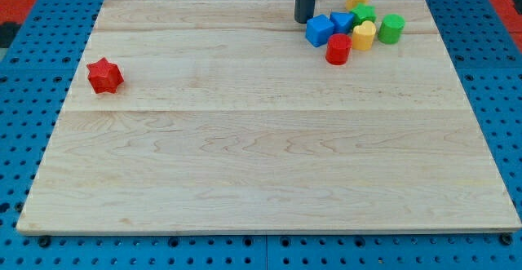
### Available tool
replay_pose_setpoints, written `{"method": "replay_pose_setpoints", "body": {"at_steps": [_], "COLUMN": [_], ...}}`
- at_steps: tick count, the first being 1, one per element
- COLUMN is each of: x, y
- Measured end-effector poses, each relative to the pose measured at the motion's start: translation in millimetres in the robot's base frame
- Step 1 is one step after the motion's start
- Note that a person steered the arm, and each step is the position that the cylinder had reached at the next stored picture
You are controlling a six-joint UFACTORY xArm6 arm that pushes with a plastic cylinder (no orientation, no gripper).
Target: Push the yellow hexagon to the left
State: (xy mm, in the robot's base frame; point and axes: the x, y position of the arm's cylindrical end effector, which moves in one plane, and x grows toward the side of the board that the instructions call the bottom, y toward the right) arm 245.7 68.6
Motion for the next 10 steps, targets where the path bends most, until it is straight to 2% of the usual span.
{"method": "replay_pose_setpoints", "body": {"at_steps": [2, 3, 5, 6, 7, 8, 9, 10], "x": [-3, -40, -54, -20, 87, 169, 154, 72], "y": [2, -19, -12, -50, -85, -18, 108, 167]}}
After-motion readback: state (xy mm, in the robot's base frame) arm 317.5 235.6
